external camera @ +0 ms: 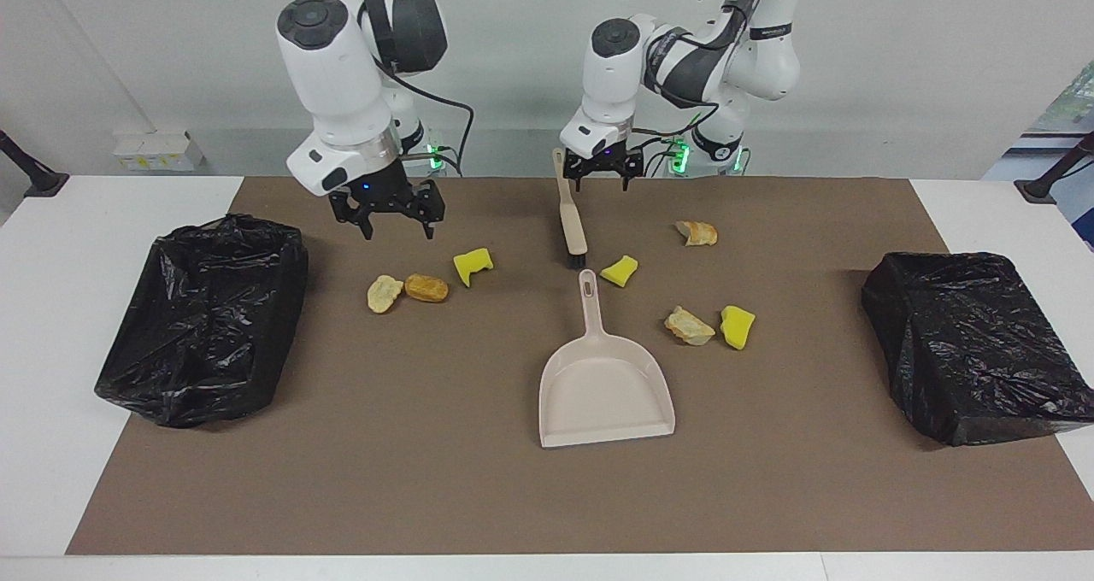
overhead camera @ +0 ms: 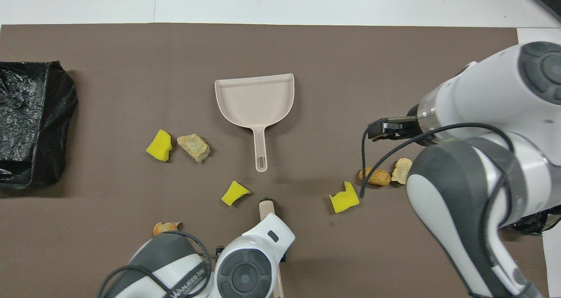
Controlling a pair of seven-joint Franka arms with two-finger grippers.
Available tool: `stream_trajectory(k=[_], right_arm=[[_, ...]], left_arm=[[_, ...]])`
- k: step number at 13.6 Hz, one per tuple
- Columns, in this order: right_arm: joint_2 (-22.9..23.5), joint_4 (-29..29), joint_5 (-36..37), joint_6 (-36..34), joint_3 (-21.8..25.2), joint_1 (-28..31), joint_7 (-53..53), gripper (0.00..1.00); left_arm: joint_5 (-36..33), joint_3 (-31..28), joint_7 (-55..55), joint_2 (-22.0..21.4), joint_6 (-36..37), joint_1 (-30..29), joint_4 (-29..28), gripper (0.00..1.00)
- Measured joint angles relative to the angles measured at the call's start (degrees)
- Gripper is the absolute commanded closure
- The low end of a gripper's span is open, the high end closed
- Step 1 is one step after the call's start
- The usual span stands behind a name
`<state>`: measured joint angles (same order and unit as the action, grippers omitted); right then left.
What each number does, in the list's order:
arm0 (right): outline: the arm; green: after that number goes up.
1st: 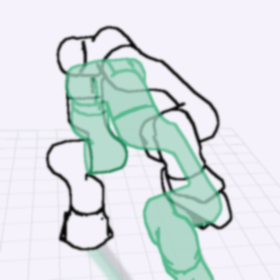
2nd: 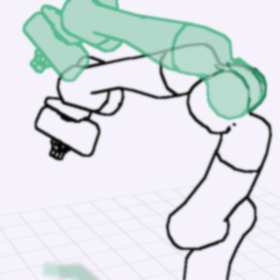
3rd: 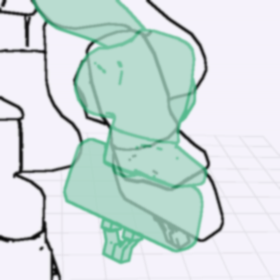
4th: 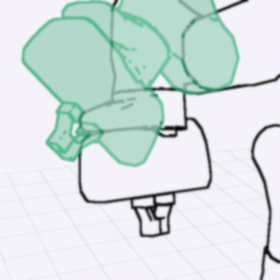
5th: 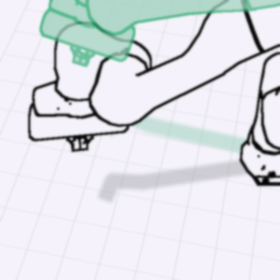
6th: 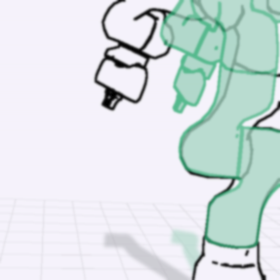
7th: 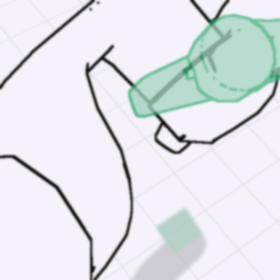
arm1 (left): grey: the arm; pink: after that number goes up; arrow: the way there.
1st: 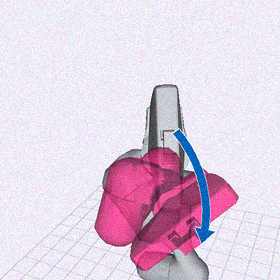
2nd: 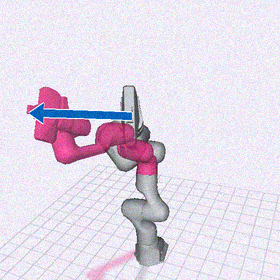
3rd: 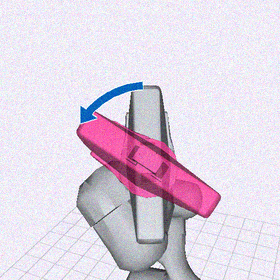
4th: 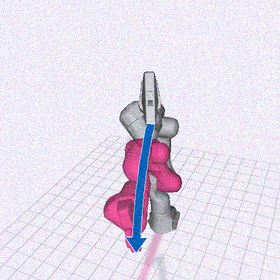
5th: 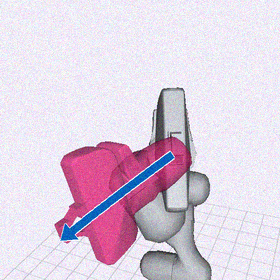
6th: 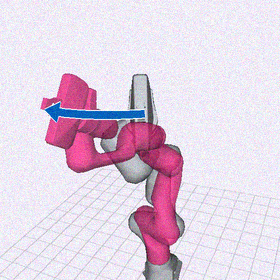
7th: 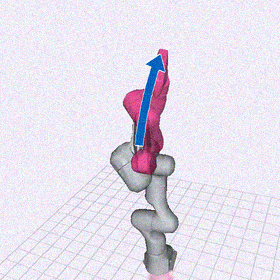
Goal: Sweep and dump trash in bin
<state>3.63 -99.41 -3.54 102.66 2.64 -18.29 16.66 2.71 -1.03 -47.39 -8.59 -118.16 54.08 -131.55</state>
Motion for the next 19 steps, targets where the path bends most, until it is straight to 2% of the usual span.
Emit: stream_trajectory(k=[4,7,8,9,10,11,13,15,17,19], right_arm=[[4.32,-2.36,-3.57,7.75,-0.05,-3.89,2.72,0.00],[6.12,-3.16,-4.94,11.40,-0.10,-6.11,2.95,0.00],[7.08,-3.12,-5.04,12.24,-0.12,-6.67,3.16,0.00],[8.18,-2.86,-5.11,12.74,-0.12,-7.05,3.21,0.00],[9.44,-2.28,-5.13,13.04,-0.12,-7.30,3.63,0.00],[10.99,-1.20,-5.13,13.24,-0.11,-7.56,4.86,0.00],[14.87,2.26,-5.14,13.30,-0.12,-8.56,7.96,0.00],[19.85,6.75,-5.14,13.34,-0.16,-10.80,12.87,0.00],[24.01,11.12,-5.13,13.35,-0.19,-13.09,15.78,0.00],[25.94,12.96,-5.09,13.36,-0.19,-15.31,16.61,0.00]], left_arm=[[0.59,-0.02,-7.17,1.44,-8.35,7.28,-4.56,0.00],[0.68,-0.06,-7.85,1.60,-9.06,10.05,-5.84,0.00],[0.72,-0.02,-8.02,1.61,-9.16,11.02,-6.40,0.09],[0.73,-0.05,-8.10,1.61,-9.26,11.57,-6.76,0.24],[0.75,-0.04,-8.11,1.61,-9.28,11.70,-6.92,0.46],[0.78,-0.12,-8.11,1.61,-9.28,11.70,-6.96,0.79],[1.34,-0.42,-8.01,1.62,-9.28,11.70,-7.02,0.87],[1.70,-0.74,-7.48,1.71,-9.26,11.67,-7.03,1.00],[1.74,-1.23,-6.10,1.71,-8.71,11.19,-6.79,1.00],[1.76,-1.92,-3.61,1.51,-4.76,9.46,-5.25,1.00]])
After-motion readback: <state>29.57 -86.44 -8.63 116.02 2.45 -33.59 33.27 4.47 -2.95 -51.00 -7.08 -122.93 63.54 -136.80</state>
